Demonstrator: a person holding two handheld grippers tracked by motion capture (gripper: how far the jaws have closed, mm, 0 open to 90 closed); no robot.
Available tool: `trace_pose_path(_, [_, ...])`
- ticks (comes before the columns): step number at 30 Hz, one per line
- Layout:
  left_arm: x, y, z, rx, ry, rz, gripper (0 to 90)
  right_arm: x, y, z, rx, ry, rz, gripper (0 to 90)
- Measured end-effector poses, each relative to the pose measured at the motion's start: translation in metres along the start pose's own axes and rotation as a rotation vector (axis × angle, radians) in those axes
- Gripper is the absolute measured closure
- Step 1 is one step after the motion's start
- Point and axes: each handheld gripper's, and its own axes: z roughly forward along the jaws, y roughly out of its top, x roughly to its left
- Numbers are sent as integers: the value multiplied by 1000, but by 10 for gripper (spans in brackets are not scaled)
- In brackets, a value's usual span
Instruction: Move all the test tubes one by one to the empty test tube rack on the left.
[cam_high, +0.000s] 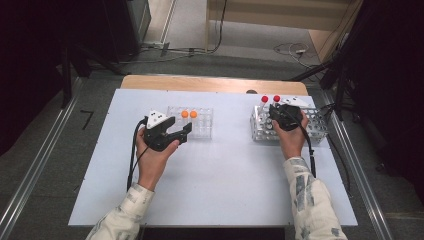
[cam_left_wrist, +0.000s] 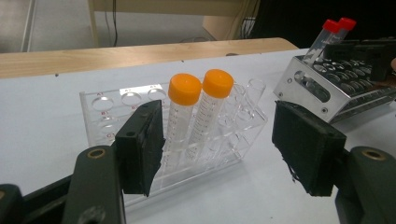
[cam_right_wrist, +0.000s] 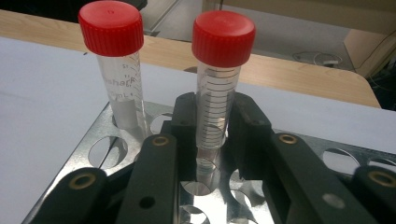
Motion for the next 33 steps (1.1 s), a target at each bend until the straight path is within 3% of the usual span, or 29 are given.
trace_pose_path(7, [0,0,0,-1,0,2,349,0,4,-7,-32,6,-5,715])
trace_pose_path(19, [0,0,-1,4,5,1,318,-1,34,-39,-107,33,1,715])
trace_pose_path(33, [-1,0,-1,12,21,5,276,6,31,-68,-130,85,-19,715])
